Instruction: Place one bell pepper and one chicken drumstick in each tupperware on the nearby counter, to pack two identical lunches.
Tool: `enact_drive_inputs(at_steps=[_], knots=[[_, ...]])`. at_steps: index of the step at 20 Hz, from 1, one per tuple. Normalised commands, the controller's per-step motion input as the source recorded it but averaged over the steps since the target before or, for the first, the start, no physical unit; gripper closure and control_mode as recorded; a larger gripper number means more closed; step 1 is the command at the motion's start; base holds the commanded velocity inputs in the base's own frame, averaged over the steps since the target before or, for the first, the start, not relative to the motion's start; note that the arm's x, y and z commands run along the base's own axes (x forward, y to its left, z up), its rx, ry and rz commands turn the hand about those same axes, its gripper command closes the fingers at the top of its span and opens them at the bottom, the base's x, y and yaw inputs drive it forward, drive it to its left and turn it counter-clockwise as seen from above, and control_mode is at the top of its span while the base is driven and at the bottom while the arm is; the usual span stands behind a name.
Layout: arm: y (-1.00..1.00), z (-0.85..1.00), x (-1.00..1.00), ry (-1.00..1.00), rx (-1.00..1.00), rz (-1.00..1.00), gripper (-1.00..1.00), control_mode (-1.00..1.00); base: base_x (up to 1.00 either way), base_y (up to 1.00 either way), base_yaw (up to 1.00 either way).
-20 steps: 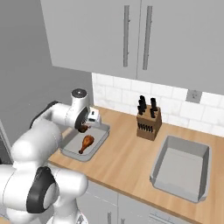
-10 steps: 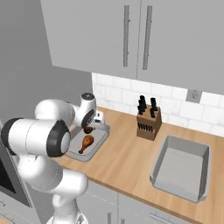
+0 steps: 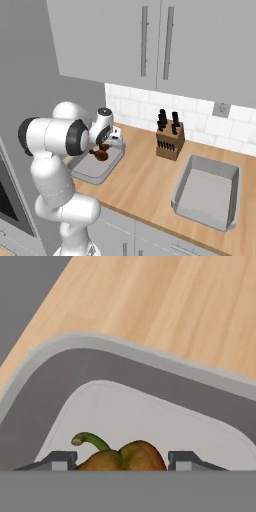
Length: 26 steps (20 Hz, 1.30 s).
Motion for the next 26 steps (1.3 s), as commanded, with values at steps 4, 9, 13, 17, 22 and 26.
enact_drive_inputs(at_steps=[4,9,13,17,22,26], knots=[[0.01,-0.47,0.0,0.0,0.0,0.01,1.0,-1.0,0.0,0.0,0.0],[0.05,-0.3,0.0,0.0,0.0,0.0,-1.0,-1.0,0.0,0.0,0.0],[0.0,-0.02,-0.11,0.0,0.0,0.0,-1.0,-1.0,0.0,0.0,0.0],[0.0,0.0,-0.41,-0.03,0.0,0.0,-1.0,-1.0,0.0,0.0,0.0],[0.04,0.0,-0.87,-0.19,0.0,0.03,-1.0,-1.0,0.0,0.0,0.0],[0.08,0.0,-0.86,-0.18,0.0,0.09,-1.0,-1.0,0.0,0.0,0.0]])
